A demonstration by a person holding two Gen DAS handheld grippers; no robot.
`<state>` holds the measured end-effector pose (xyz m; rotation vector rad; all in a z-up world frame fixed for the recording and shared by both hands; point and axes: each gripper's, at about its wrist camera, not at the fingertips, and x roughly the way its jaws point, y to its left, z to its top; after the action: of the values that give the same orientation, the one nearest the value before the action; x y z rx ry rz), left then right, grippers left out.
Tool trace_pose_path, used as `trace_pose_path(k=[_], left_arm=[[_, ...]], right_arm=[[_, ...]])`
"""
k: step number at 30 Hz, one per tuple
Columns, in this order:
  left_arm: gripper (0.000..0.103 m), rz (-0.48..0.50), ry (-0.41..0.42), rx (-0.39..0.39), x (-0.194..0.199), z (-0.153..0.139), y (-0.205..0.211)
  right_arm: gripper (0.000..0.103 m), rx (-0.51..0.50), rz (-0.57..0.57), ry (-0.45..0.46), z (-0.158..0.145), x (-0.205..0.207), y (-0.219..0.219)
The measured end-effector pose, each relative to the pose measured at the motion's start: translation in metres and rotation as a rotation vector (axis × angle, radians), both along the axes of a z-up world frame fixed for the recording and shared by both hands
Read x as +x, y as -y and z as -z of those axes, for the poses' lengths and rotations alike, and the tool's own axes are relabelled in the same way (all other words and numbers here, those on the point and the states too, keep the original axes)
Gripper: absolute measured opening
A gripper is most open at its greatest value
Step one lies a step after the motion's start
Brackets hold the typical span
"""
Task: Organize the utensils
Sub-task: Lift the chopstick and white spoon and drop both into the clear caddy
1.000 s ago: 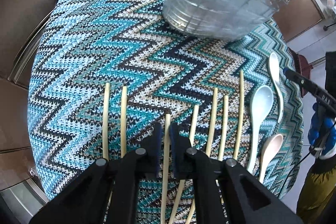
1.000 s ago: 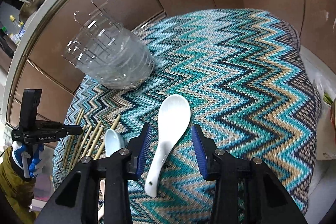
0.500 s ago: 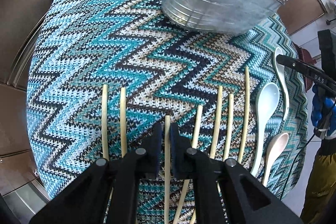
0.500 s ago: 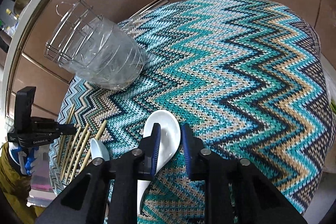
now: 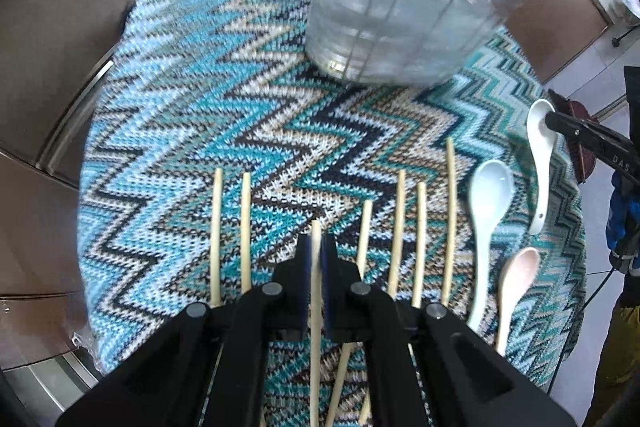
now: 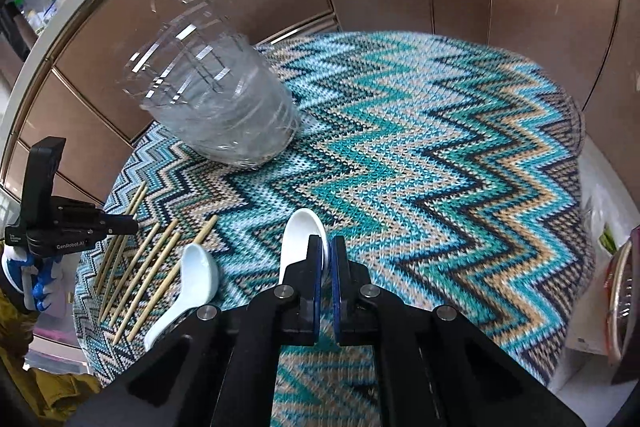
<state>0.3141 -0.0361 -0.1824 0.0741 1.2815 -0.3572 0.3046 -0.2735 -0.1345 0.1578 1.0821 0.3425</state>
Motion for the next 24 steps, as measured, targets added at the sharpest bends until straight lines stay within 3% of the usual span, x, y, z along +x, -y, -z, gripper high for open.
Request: trace_pose_path(k=[7, 15, 24], left_arm=[[0.005, -0.006, 0.134, -0.032, -0.029, -0.052, -0.018], [0.005, -0.026, 0.358, -0.147, -0.047, -0.133, -0.025], [0.005, -0.099, 0.615, -0.307, -0.017, -0.218, -0.022]], right_arm=[[0.005, -0.043, 0.025, 0.115, -0.047, -0.031, -0.009], [0.005, -0.087, 0.033, 0.297, -0.119, -0.064, -0.034], [0.005, -0.056, 0.089, 0.506, -0.18, -0.045, -0.068]])
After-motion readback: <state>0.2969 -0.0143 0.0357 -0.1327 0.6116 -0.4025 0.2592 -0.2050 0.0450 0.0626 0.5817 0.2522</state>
